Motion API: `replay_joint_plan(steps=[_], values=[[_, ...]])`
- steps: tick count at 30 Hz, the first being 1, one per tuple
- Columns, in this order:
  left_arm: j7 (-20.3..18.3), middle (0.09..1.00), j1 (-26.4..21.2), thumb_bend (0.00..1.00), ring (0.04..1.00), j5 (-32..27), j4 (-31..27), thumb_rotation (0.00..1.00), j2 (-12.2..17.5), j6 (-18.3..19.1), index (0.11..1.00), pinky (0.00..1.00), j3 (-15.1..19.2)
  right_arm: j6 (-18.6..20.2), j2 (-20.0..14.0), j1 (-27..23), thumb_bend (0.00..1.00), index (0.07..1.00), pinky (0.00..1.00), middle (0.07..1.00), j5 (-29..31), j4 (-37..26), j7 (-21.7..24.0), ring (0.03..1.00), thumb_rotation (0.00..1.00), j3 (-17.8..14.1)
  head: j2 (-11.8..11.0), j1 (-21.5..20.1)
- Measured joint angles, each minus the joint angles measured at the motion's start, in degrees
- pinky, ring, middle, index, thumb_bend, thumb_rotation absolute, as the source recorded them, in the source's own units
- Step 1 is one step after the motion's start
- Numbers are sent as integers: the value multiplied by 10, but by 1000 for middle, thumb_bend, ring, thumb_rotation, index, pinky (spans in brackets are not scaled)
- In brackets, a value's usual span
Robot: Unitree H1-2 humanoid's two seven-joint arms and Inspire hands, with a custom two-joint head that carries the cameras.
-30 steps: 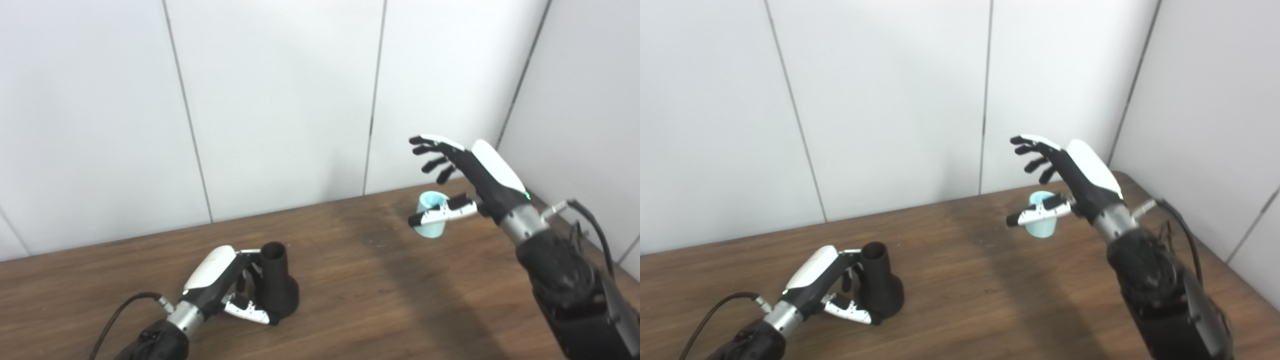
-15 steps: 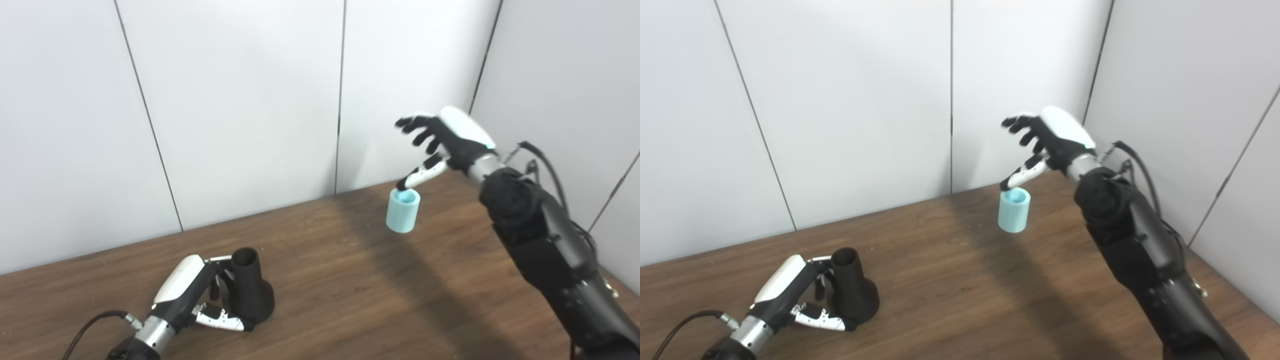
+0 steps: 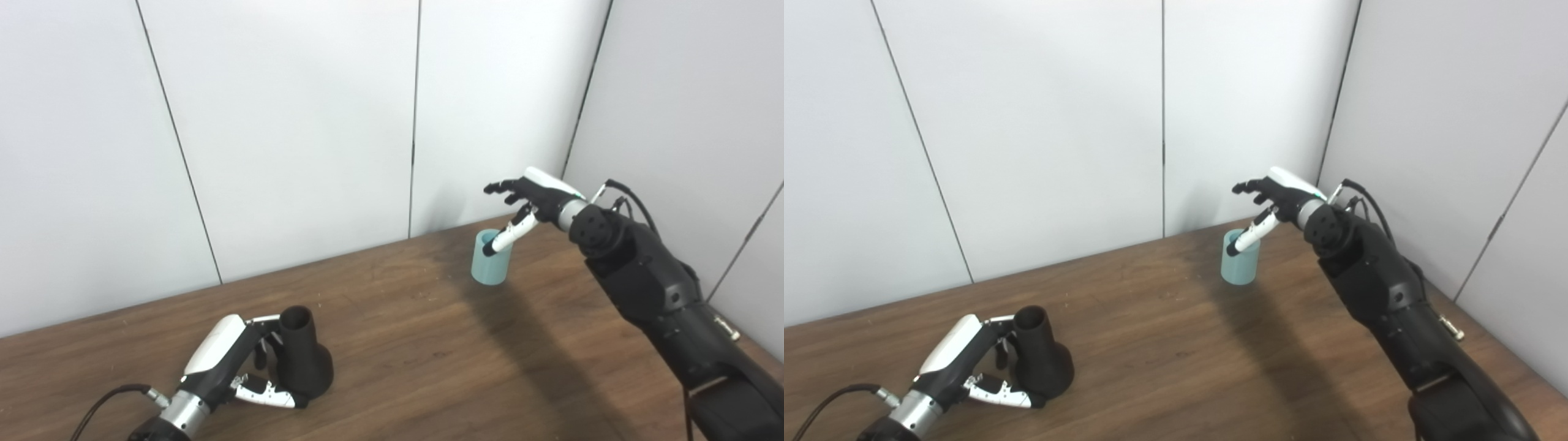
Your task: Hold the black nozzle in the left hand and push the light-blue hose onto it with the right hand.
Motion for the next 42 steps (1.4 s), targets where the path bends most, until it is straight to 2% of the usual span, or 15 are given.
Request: replay_joint_plan(steps=[1, 2, 6, 7, 8, 10, 12, 16, 19, 26, 30, 38, 41, 42], values=[[-1, 475, 0, 527, 477, -1, -1, 0, 0, 0, 491, 482, 0, 5, 0, -2, 869, 912, 850, 969, 0, 3, 7, 949, 189, 8, 0, 0], [-3, 475, 0, 527, 478, -2, -1, 0, 1, 0, 491, 488, 1, 8, 0, -5, 890, 917, 939, 975, 0, 9, 13, 961, 201, 16, 0, 0], [-10, 475, 1, 527, 475, -4, -4, 0, 2, 0, 491, 474, 3, 20, 0, -16, 935, 916, 998, 975, -12, 27, 26, 972, 238, 44, 2, 4], [-11, 475, 1, 527, 472, -4, -4, 0, 2, 0, 491, 469, 3, 21, 0, -18, 927, 909, 926, 967, -15, 29, 26, 943, 207, 49, 2, 4], [-12, 475, 1, 527, 472, -4, -5, 0, 2, 0, 491, 468, 3, 19, 0, -20, 925, 908, 911, 966, -16, 31, 25, 937, 201, 50, 2, 4], [-12, 475, 1, 527, 470, -4, -5, 0, 2, 1, 491, 467, 3, 12, 2, -20, 921, 892, 818, 953, -13, 41, 11, 897, 175, 47, 4, 7], [-12, 475, 1, 527, 463, -4, -5, 0, 2, 1, 491, 472, 3, -8, 7, -20, 918, 870, 778, 934, -7, 60, -7, 866, 161, 40, 4, 8], [-12, 476, 4, 527, 461, -3, -14, 0, 3, 8, 491, 513, 3, -45, 16, -15, 916, 839, 726, 889, -6, 86, -30, 827, 154, 40, 8, 11], [-14, 477, 6, 527, 466, -3, -22, 0, 4, 19, 490, 508, 3, -64, 18, -15, 915, 825, 699, 872, -12, 95, -42, 812, 153, 50, 10, 11], [-17, 479, 7, 527, 474, -3, -26, 0, 6, 21, 489, 455, 3, -73, 18, -15, 841, 747, 629, 794, -31, 93, -48, 726, 74, 59, 12, 11], [-17, 481, 8, 527, 468, -4, -26, 0, 6, 21, 488, 430, 4, -79, 18, -15, 807, 719, 622, 774, -36, 93, -53, 716, 31, 61, 13, 12], [-18, 481, 12, 527, 465, -4, -34, 0, 8, 21, 488, 471, 6, -86, 25, -13, 790, 699, 583, 730, -40, 93, -55, 674, 12, 65, 20, 13], [-18, 481, 16, 527, 466, -4, -39, 0, 10, 22, 488, 481, 7, -86, 27, -10, 774, 634, 552, 650, -44, 93, -63, 619, 1, 66, 24, 15], [-18, 481, 17, 527, 467, -4, -40, 0, 10, 22, 488, 489, 7, -87, 28, -9, 629, 545, 520, 566, -46, 92, -66, 582, 0, 66, 24, 15]])
